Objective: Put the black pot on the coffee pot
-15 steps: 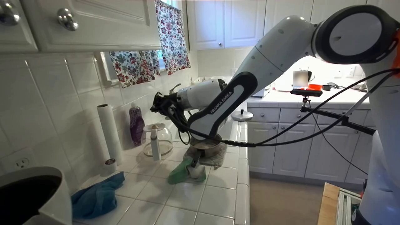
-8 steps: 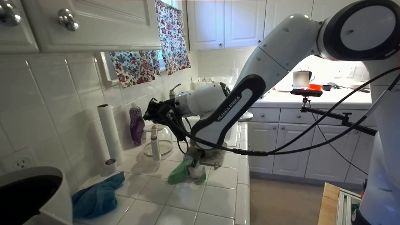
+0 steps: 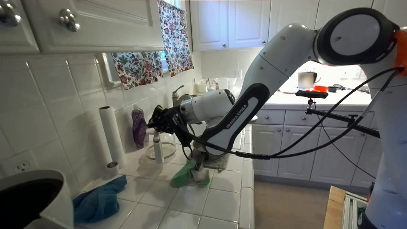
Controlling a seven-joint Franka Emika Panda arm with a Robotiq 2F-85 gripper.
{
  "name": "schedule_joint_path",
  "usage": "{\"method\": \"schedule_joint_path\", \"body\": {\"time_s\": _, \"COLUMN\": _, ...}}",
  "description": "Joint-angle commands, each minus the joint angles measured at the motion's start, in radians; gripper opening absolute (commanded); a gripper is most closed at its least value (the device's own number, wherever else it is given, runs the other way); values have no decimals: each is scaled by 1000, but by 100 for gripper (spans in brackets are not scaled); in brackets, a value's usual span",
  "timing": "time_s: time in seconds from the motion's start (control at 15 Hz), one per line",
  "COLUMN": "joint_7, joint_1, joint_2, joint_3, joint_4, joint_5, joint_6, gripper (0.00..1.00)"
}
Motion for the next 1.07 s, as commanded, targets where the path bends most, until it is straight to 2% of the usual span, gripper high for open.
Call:
{"method": "schedule_joint_path", "body": {"time_s": 0.0, "joint_7": 67, "joint_1": -52, "joint_2": 69, "joint_3": 42, "joint_4": 77, "joint_5": -87, "joint_6": 2, "gripper": 1}}
{"method": "schedule_joint_path", "body": {"time_s": 0.47, "joint_7": 94, "joint_1": -95, "joint_2": 125, "joint_3": 90, "joint_4": 145, "joint_5": -160, "joint_6": -15, "gripper": 1}}
{"method": "schedule_joint_path", "body": {"time_s": 0.53, "joint_7": 97, "joint_1": -100, "joint_2": 125, "joint_3": 95, "joint_4": 145, "joint_5": -161, "joint_6": -15, "gripper": 5}}
{"method": "schedule_joint_path", "body": {"time_s": 0.6, "joint_7": 86, "joint_1": -97, "joint_2": 115, "joint_3": 89, "joint_4": 138, "joint_5": -144, "joint_6": -11, "gripper": 30}}
{"method": "schedule_joint_path", "body": {"time_s": 0.67, "joint_7": 81, "joint_1": -97, "joint_2": 108, "joint_3": 87, "joint_4": 132, "joint_5": -134, "joint_6": -5, "gripper": 30}}
{"method": "schedule_joint_path", "body": {"time_s": 1.0, "joint_7": 64, "joint_1": -98, "joint_2": 70, "joint_3": 74, "joint_4": 104, "joint_5": -112, "joint_6": 19, "gripper": 62}}
